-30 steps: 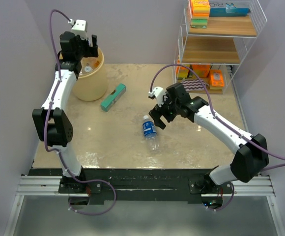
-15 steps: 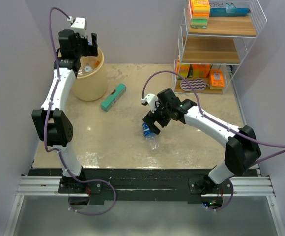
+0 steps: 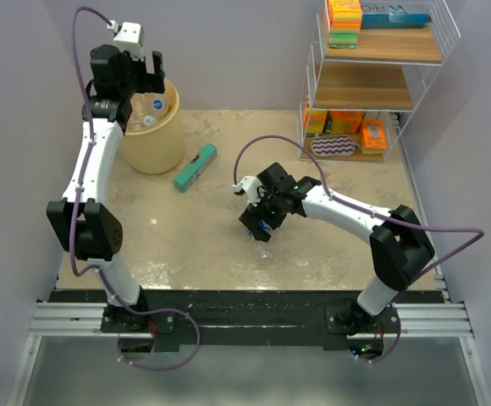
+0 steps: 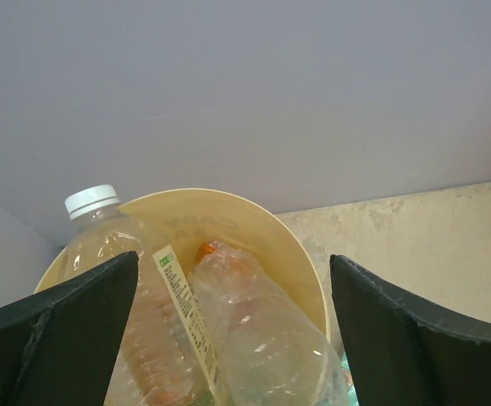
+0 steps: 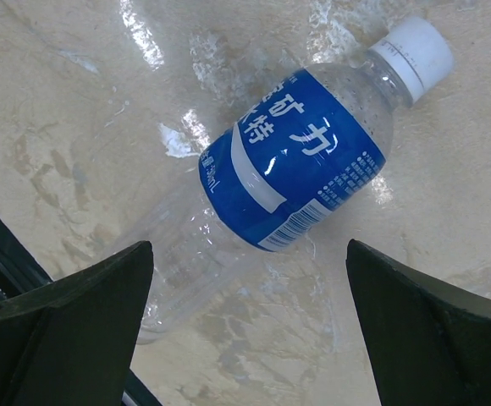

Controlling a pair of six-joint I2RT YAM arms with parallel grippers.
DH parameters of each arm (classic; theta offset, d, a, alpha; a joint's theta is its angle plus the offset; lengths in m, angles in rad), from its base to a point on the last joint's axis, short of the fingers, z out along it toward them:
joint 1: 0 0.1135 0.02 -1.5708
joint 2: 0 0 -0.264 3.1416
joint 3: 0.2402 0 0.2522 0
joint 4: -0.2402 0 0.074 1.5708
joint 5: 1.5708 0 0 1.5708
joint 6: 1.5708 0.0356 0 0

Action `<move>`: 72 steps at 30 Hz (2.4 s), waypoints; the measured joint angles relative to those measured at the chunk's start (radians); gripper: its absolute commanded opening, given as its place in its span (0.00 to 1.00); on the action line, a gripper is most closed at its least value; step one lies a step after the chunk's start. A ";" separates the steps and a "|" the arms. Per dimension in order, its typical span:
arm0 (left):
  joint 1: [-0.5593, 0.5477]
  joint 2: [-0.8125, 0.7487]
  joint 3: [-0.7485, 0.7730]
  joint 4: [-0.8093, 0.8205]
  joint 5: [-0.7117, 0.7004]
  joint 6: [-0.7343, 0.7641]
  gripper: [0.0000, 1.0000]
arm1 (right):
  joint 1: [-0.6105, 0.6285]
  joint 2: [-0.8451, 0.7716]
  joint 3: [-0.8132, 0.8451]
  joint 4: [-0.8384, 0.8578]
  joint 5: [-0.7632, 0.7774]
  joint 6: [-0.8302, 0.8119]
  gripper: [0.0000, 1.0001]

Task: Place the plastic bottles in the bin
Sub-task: Place the plastic bottle in the trash bin, then pick up the plastic bottle at the center of the board.

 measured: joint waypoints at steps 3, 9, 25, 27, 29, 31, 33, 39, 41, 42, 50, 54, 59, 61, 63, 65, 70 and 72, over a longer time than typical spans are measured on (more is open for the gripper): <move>0.000 -0.032 0.000 -0.003 0.008 0.000 0.99 | 0.002 0.012 -0.003 0.003 0.004 0.000 0.99; 0.000 -0.090 0.002 -0.006 0.020 0.000 0.99 | 0.004 0.047 -0.008 0.004 0.023 0.002 0.99; 0.000 -0.179 -0.005 -0.051 0.055 0.000 0.99 | 0.009 0.095 -0.033 0.009 0.047 0.000 0.99; 0.000 -0.214 -0.029 -0.055 0.066 0.000 0.99 | 0.009 0.099 -0.038 0.010 0.048 -0.003 0.99; 0.000 -0.253 -0.055 -0.057 0.079 0.000 0.99 | 0.009 0.105 -0.041 0.009 0.050 -0.005 0.99; 0.000 -0.289 -0.074 -0.063 0.098 0.000 0.99 | 0.009 0.113 -0.043 0.008 0.053 -0.009 0.99; 0.000 -0.319 -0.082 -0.070 0.116 0.001 0.99 | 0.009 0.121 -0.046 0.008 0.055 -0.013 0.99; 0.000 -0.401 -0.130 -0.097 0.163 0.007 0.99 | 0.009 0.124 -0.050 0.002 0.071 -0.023 0.94; 0.000 -0.424 -0.145 -0.113 0.177 0.010 0.99 | 0.009 0.124 -0.051 0.002 0.071 -0.028 0.90; 0.000 -0.436 -0.156 -0.117 0.183 0.013 0.99 | 0.009 0.124 -0.053 0.002 0.071 -0.029 0.85; 0.000 -0.517 -0.226 -0.176 0.223 0.027 0.99 | 0.009 0.124 -0.060 -0.006 0.071 -0.051 0.59; 0.000 -0.554 -0.263 -0.198 0.239 0.029 0.99 | 0.009 0.122 -0.050 -0.027 0.072 -0.061 0.52; 0.000 -0.593 -0.301 -0.231 0.284 0.029 0.99 | 0.009 0.097 0.000 -0.082 0.071 -0.075 0.41; 0.000 -0.603 -0.313 -0.238 0.308 0.029 0.99 | 0.009 0.074 0.040 -0.112 0.070 -0.079 0.40; 0.000 -0.612 -0.323 -0.247 0.334 0.029 0.99 | 0.009 0.043 0.095 -0.135 0.069 -0.085 0.38; 0.000 -0.620 -0.334 -0.249 0.360 0.028 0.99 | 0.009 0.016 0.165 -0.163 0.067 -0.090 0.37; 0.000 -0.630 -0.347 -0.257 0.449 0.023 0.99 | 0.009 -0.054 0.340 -0.208 0.041 -0.096 0.34; 0.000 -0.631 -0.351 -0.258 0.486 0.019 0.99 | 0.008 -0.075 0.406 -0.225 0.018 -0.098 0.33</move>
